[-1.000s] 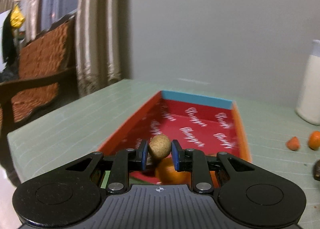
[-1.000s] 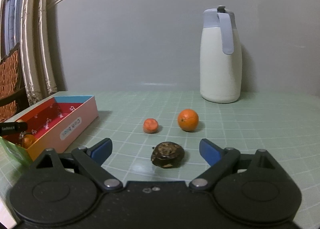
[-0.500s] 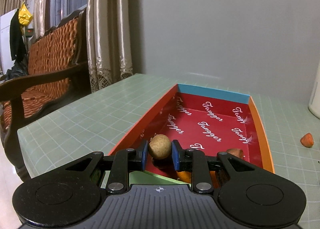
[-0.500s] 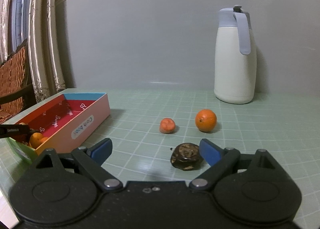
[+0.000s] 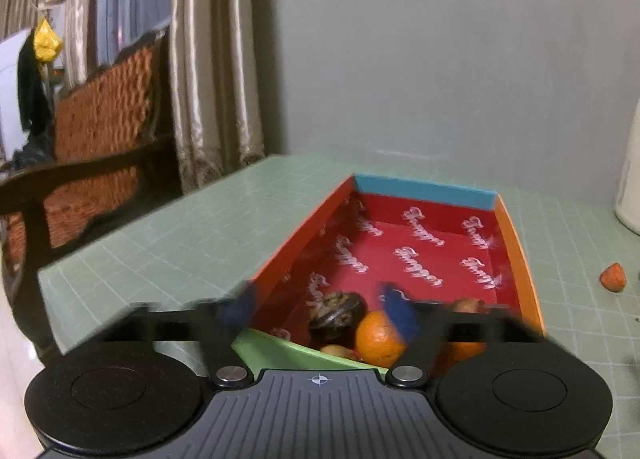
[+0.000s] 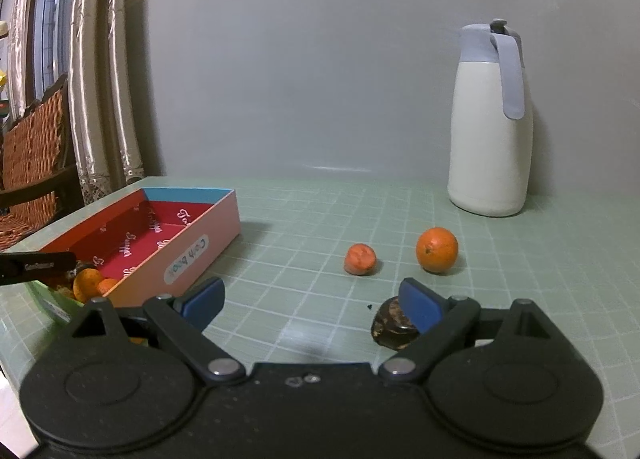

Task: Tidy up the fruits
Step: 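Carry the beige nut with the left gripper into the red box and release, then lift the open left gripper away from the red box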

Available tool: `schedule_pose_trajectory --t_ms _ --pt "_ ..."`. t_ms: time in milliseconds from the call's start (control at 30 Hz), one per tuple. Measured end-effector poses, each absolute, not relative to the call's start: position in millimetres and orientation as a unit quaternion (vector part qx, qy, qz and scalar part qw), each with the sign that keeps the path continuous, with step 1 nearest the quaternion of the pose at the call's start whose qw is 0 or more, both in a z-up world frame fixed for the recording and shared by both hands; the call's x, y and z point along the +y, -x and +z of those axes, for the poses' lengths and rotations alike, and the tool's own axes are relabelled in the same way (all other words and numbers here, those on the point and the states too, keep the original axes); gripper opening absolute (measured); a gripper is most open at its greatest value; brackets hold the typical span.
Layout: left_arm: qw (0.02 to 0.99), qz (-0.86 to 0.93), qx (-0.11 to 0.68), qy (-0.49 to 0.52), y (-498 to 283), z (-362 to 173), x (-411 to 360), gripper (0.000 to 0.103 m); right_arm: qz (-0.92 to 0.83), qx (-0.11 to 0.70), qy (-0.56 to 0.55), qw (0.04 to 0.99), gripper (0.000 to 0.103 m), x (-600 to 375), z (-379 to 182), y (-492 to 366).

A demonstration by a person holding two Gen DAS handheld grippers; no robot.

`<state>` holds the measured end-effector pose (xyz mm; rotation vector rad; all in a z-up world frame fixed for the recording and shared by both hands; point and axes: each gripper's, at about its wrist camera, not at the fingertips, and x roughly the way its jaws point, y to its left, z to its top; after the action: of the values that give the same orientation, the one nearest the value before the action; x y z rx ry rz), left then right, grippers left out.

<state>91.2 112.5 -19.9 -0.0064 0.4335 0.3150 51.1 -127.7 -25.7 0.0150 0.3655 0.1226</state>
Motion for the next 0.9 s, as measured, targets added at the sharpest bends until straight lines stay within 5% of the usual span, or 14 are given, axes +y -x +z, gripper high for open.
schedule_pose_trajectory --t_ms 900 --pt "0.982 0.096 0.161 -0.037 -41.4 -3.9 64.1 0.102 0.034 0.184 -0.02 0.982 0.093 -152.0 -23.7 -43.9"
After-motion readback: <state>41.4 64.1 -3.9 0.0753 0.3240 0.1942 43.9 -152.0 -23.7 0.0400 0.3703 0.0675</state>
